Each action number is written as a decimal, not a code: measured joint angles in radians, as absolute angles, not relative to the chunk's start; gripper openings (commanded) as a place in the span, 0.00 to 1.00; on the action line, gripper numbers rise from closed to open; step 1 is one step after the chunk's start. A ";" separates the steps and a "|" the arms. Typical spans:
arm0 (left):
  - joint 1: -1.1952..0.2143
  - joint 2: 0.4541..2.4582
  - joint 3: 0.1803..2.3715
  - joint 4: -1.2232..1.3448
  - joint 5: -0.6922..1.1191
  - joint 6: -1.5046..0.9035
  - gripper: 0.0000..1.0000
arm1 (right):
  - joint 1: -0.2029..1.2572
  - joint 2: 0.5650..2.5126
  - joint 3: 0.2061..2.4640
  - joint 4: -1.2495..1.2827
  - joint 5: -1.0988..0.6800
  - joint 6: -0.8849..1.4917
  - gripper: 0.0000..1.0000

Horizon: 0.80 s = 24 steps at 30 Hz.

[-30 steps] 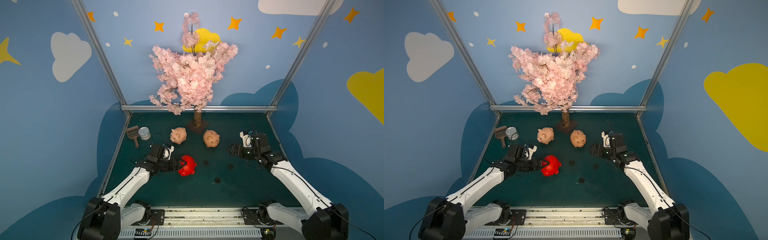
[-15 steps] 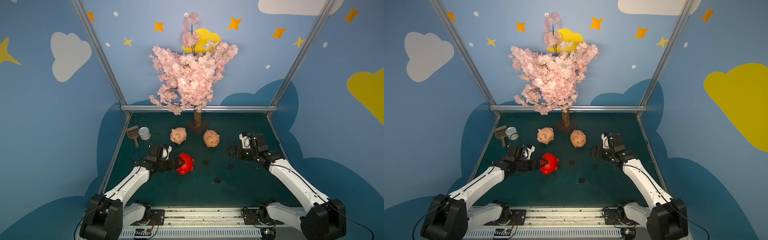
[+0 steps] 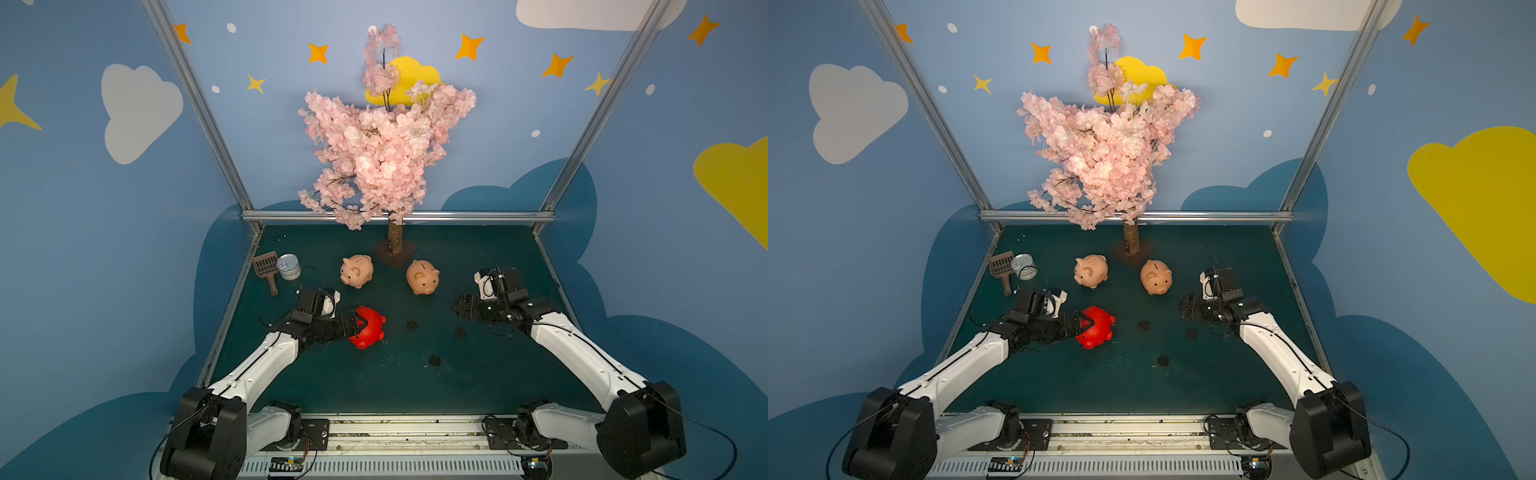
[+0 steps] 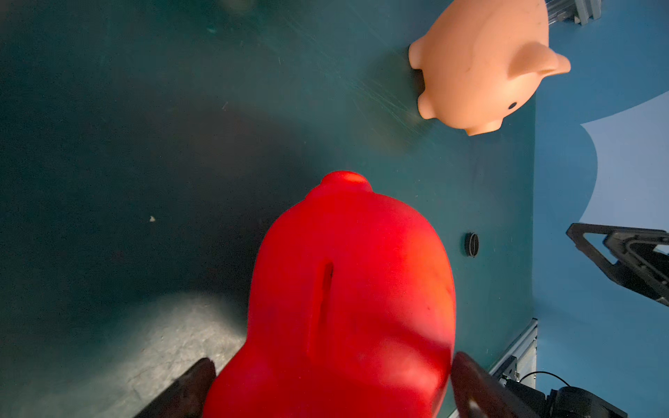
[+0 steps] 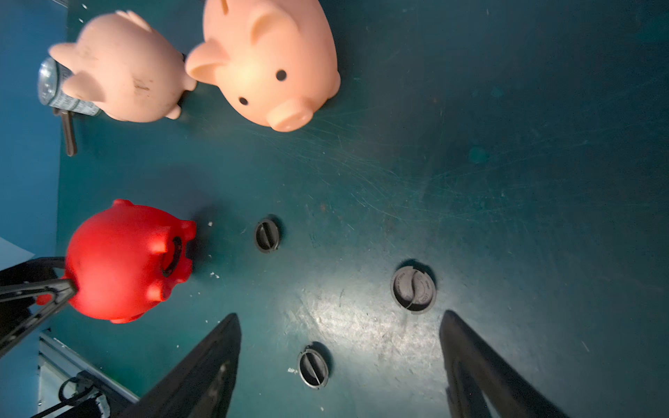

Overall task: Close piggy banks
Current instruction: Turn over the piggy bank at the center of the board.

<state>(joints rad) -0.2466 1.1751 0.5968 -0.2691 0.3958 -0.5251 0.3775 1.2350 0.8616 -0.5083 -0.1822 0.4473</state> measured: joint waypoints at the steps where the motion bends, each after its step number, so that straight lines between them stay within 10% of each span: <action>1: -0.246 1.178 0.600 -0.269 0.395 -0.522 0.98 | 0.381 1.246 0.862 -0.515 -0.175 0.448 0.83; 24: -0.242 1.278 0.708 -0.303 0.310 -0.466 0.99 | 0.403 1.481 0.894 -0.614 -0.126 0.437 0.66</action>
<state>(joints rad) -0.2424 1.2778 0.7082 -0.3027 0.3096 -0.4664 0.4030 1.4815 0.8936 -0.6136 -0.1257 0.4370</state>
